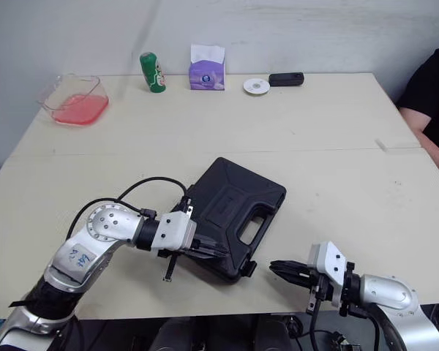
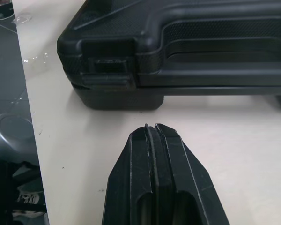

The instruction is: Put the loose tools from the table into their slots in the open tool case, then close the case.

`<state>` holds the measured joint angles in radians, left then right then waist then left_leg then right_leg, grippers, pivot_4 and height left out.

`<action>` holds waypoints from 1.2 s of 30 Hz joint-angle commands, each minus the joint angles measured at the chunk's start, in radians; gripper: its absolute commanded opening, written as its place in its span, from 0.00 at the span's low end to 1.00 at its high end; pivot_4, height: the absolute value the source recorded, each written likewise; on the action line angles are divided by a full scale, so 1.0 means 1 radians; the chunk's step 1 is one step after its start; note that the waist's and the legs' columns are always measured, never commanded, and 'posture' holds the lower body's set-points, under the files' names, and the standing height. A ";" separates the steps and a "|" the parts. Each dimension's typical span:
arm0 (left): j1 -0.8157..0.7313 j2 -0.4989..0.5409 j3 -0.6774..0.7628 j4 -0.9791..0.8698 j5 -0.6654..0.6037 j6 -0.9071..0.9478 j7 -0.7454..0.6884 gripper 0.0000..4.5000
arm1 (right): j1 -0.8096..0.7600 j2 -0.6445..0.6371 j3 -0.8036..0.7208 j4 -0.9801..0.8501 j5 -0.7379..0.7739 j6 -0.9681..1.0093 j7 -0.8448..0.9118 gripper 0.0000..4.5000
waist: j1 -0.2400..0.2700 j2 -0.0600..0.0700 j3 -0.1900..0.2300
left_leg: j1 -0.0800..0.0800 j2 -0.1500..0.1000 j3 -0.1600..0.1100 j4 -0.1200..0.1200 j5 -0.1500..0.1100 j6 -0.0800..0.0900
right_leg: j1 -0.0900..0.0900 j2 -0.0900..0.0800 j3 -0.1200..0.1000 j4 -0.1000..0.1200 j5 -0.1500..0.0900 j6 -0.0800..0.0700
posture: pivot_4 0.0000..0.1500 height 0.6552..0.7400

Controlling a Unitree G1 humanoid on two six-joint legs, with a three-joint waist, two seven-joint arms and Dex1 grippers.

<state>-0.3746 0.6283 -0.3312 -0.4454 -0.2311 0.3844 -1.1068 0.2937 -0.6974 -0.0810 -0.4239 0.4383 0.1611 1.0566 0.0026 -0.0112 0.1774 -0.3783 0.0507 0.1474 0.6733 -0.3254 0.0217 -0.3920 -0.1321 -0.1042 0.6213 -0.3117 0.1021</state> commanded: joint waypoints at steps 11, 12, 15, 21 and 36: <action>0.049 0.060 -0.119 0.043 0.118 0.050 0.071 0.01 | -0.024 0.010 0.102 -0.036 -0.023 0.006 -0.031 0.00 | 0.007 0.000 -0.003 | 0.009 0.000 -0.001 -0.005 0.000 0.001 | 0.008 -0.002 0.000 -0.003 0.000 0.000 | 1.00 1.00; 0.051 0.062 -0.119 0.044 0.114 0.056 0.072 0.01 | -0.032 0.013 0.108 -0.036 -0.024 0.007 -0.035 0.00 | 0.009 0.000 -0.003 | 0.009 0.000 -0.001 -0.006 -0.001 0.001 | 0.008 -0.003 0.001 -0.004 0.000 -0.001 | 1.00 1.00; 0.057 0.074 -0.133 0.055 0.125 0.057 0.069 0.01 | -0.047 0.018 0.126 -0.037 -0.023 0.007 -0.039 0.00 | 0.013 0.000 -0.004 | 0.009 0.001 -0.001 -0.006 -0.001 0.000 | 0.008 -0.004 0.001 -0.004 -0.001 -0.001 | 1.00 1.00; 0.048 0.080 -0.139 0.073 0.125 0.062 0.071 0.01 | -0.067 0.024 0.134 -0.061 -0.003 0.023 -0.054 0.00 | 0.021 0.002 -0.006 | 0.010 0.002 -0.001 -0.006 -0.001 0.000 | 0.009 -0.003 0.001 -0.004 -0.001 -0.002 | 1.00 1.00; 0.056 0.105 -0.166 0.083 0.142 0.087 0.085 0.01 | -0.156 0.017 0.149 -0.175 0.068 0.168 -0.066 0.00 | 0.018 0.001 -0.011 | 0.011 0.007 -0.001 -0.007 -0.001 -0.001 | 0.009 0.000 0.000 -0.004 -0.002 -0.007 | 1.00 1.00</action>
<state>-0.3764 0.6826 -0.4098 -0.4654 -0.1905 0.3838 -1.0252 0.1647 -0.6948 0.0677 -0.5173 0.4603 0.3359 1.0000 0.0204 -0.0098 0.1662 -0.3671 0.0577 0.1459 0.6659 -0.3268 0.0207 -0.3834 -0.1313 -0.1042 0.6178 -0.3134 0.0944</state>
